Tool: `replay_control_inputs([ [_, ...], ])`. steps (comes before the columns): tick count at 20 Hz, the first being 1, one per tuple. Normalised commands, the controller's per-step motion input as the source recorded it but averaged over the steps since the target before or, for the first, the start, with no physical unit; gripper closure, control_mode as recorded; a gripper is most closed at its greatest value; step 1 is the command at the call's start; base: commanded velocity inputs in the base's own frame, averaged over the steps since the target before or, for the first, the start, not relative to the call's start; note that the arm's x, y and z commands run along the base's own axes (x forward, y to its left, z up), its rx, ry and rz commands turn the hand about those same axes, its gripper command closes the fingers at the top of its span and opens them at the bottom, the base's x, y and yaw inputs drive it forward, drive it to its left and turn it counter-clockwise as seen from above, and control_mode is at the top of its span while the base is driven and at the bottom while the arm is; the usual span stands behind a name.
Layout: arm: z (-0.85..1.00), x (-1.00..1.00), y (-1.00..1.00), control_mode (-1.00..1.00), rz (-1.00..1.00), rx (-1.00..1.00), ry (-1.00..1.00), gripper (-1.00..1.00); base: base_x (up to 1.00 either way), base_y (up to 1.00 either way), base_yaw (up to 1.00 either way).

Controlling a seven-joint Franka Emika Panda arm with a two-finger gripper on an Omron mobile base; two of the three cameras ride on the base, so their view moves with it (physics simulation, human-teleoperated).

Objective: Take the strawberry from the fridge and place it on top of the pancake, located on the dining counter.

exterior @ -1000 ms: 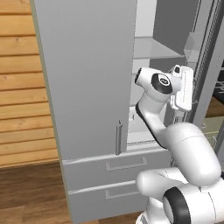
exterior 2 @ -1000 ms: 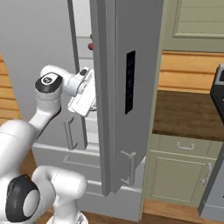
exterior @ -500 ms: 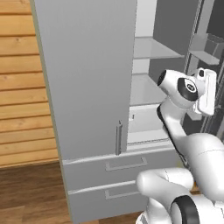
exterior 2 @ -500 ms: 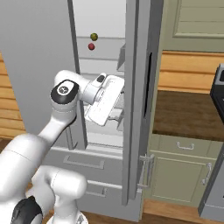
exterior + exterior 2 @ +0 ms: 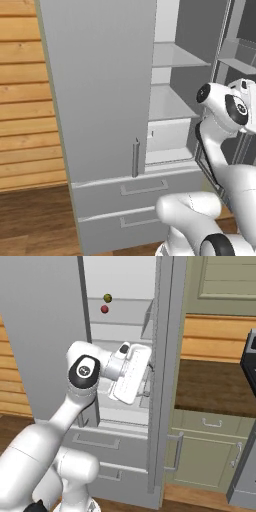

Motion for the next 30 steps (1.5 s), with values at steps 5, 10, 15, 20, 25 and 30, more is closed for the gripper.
replay_control_inputs([
  [5,0.0,-0.03,0.08,-1.0,0.04,0.03,-0.02,-1.0,0.0,0.0,0.0],
  [10,0.0,-0.13,0.7,-1.0,-0.02,0.14,-0.1,-1.0,0.0,0.0,0.0],
  [15,0.0,0.13,0.83,-1.0,-0.15,0.3,-0.12,-1.0,0.0,0.0,0.0],
  [20,-0.41,0.6,1.0,-1.0,-0.3,0.32,-0.15,-1.0,0.0,0.0,0.0],
  [25,-0.3,0.8,0.86,-1.0,-0.37,0.4,-0.24,-1.0,0.0,0.0,0.0],
  [30,-0.47,0.92,0.71,-1.0,-0.41,0.43,-0.32,-1.0,0.0,0.0,0.0],
])
